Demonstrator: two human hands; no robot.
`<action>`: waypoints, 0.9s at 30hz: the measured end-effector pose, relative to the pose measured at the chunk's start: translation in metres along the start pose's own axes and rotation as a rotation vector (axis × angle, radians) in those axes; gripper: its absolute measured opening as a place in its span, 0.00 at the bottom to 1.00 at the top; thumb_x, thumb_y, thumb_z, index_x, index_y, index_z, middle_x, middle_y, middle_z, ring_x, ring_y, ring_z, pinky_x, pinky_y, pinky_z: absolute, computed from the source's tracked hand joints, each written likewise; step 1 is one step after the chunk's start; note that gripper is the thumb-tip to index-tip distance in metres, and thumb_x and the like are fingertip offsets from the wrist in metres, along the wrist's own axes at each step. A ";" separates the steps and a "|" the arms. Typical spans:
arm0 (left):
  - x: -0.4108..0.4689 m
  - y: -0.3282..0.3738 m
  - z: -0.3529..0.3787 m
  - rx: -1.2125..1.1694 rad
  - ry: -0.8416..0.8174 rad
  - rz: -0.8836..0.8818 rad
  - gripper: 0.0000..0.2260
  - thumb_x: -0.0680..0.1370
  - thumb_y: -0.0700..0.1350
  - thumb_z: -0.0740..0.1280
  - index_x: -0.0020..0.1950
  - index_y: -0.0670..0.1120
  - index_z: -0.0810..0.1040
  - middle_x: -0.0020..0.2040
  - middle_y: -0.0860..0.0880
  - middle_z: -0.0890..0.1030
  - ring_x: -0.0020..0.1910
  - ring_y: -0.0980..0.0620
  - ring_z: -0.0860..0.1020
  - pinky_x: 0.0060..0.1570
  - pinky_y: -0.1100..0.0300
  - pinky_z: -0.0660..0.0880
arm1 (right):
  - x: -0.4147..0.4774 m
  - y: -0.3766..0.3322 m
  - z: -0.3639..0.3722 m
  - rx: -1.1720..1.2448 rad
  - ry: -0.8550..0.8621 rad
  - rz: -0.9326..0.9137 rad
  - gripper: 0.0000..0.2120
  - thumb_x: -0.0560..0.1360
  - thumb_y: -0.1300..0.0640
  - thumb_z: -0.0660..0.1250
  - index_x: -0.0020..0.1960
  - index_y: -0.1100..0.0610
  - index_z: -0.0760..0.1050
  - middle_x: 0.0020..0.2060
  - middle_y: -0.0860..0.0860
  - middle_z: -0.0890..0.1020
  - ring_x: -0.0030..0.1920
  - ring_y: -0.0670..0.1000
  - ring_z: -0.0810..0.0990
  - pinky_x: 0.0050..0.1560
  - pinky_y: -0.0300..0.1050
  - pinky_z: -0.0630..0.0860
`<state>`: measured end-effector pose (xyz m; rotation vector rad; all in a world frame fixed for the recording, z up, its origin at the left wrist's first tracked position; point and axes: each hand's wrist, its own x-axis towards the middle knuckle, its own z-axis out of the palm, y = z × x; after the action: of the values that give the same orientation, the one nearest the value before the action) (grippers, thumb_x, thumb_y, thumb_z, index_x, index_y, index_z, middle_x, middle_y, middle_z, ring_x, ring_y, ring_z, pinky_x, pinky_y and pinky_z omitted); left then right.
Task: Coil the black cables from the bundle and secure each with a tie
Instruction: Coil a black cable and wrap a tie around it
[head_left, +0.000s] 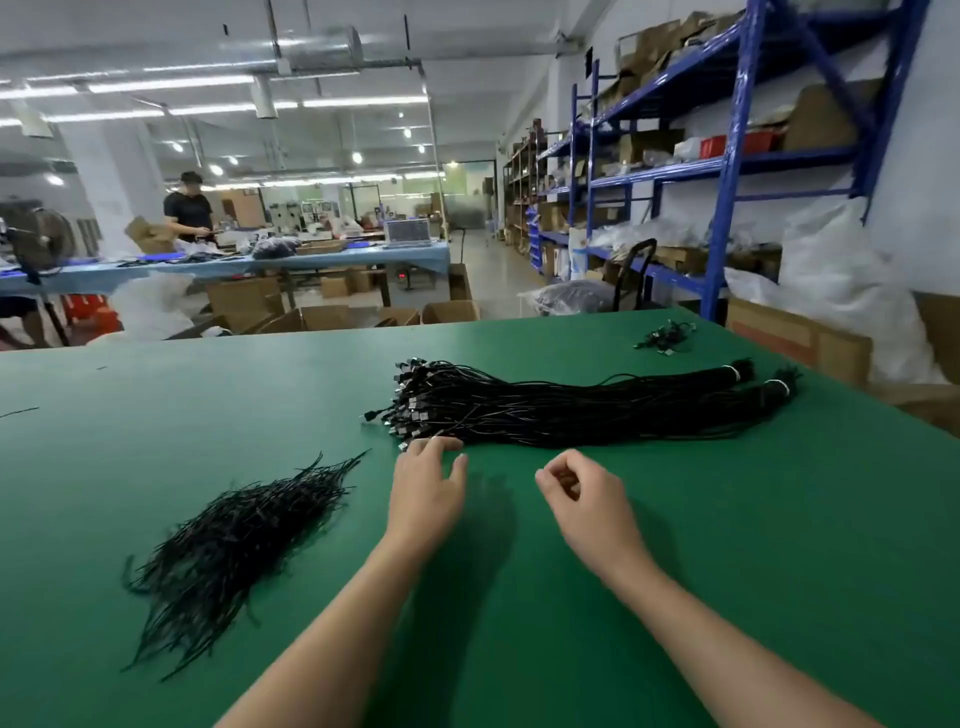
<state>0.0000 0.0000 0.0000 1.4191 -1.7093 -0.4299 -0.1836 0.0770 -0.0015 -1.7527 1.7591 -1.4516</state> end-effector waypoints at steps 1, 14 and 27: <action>0.009 -0.009 0.005 0.085 -0.013 0.005 0.13 0.82 0.48 0.65 0.67 0.48 0.78 0.68 0.47 0.74 0.68 0.45 0.69 0.70 0.53 0.65 | 0.002 0.008 0.005 0.002 0.007 0.007 0.09 0.78 0.52 0.69 0.40 0.49 0.75 0.36 0.45 0.80 0.38 0.45 0.78 0.44 0.50 0.78; 0.048 -0.038 0.034 0.410 -0.151 0.084 0.17 0.85 0.50 0.58 0.71 0.49 0.77 0.75 0.53 0.70 0.74 0.50 0.66 0.72 0.50 0.63 | -0.004 0.020 0.003 -0.064 -0.051 -0.094 0.08 0.79 0.53 0.66 0.42 0.45 0.73 0.39 0.43 0.77 0.43 0.45 0.76 0.41 0.39 0.75; -0.005 -0.007 0.006 -0.389 -0.036 -0.062 0.10 0.76 0.38 0.75 0.53 0.50 0.84 0.44 0.51 0.87 0.46 0.55 0.85 0.50 0.61 0.79 | 0.002 0.017 0.010 -0.103 -0.163 -0.061 0.04 0.80 0.48 0.65 0.48 0.46 0.75 0.43 0.41 0.77 0.41 0.41 0.76 0.44 0.39 0.76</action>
<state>-0.0006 0.0014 -0.0108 1.1854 -1.5112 -0.7802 -0.1871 0.0671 -0.0186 -1.9326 1.7383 -1.2205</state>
